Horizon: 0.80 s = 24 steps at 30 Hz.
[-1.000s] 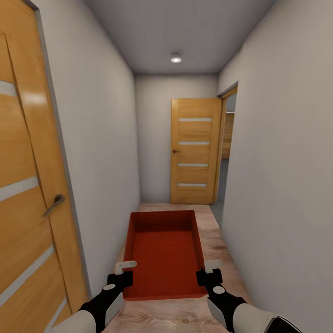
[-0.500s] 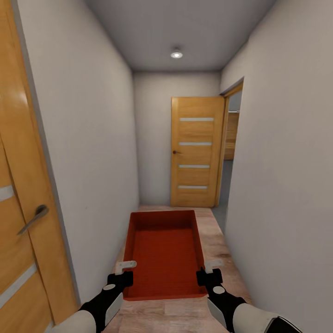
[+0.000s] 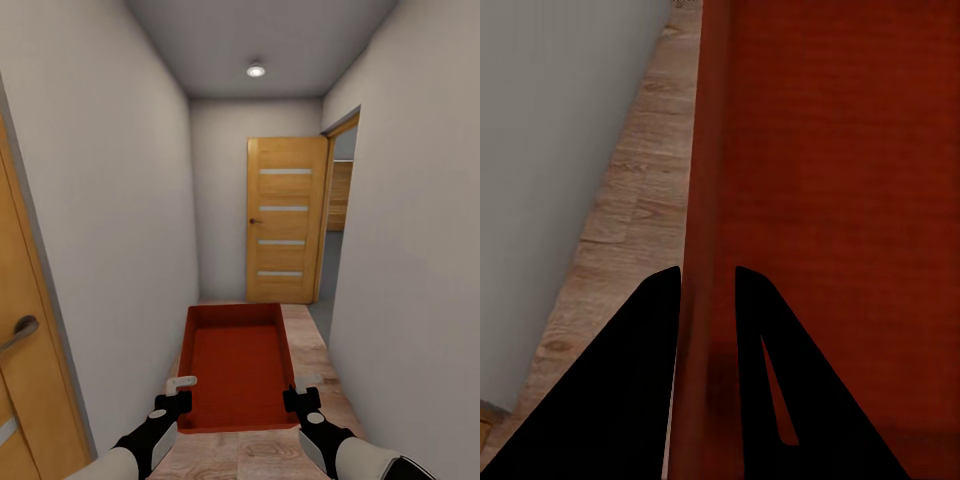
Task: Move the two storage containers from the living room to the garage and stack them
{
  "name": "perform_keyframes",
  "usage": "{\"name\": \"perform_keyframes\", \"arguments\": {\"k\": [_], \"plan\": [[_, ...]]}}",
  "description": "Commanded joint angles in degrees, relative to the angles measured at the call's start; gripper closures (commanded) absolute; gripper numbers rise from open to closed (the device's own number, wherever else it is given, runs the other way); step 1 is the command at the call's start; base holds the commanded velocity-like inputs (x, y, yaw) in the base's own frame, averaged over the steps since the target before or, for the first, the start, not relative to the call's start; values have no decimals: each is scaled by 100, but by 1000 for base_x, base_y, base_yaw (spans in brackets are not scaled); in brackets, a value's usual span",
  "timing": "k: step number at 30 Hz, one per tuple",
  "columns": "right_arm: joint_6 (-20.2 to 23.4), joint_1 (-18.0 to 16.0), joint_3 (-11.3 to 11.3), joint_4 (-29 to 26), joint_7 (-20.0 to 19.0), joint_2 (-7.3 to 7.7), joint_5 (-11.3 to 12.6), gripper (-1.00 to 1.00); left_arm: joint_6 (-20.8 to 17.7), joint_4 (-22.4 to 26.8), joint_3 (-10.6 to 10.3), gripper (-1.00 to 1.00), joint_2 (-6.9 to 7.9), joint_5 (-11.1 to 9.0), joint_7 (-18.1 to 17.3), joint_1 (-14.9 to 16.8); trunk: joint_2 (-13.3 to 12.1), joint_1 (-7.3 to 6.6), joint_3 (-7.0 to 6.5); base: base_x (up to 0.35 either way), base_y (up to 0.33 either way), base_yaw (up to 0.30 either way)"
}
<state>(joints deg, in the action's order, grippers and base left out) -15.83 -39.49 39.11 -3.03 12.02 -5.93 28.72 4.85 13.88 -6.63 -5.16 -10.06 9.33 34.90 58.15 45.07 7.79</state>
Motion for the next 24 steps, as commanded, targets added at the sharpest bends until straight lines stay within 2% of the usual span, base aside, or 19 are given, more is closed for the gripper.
{"name": "perform_keyframes", "arguments": {"k": [1, 24], "plan": [[27, -6, -440, -9, -15, -5, 28, 100, 112, 10, -119, 100, 59, 30, 192, 1, 6, 4, 8, 323, 0, 0], [19, -6, -440, -6, -15, -6, 29, 100, 112, 10, -119, 100, 59, 31, 192, 1, 6, 4, 8, 323, 0, -27]]}}
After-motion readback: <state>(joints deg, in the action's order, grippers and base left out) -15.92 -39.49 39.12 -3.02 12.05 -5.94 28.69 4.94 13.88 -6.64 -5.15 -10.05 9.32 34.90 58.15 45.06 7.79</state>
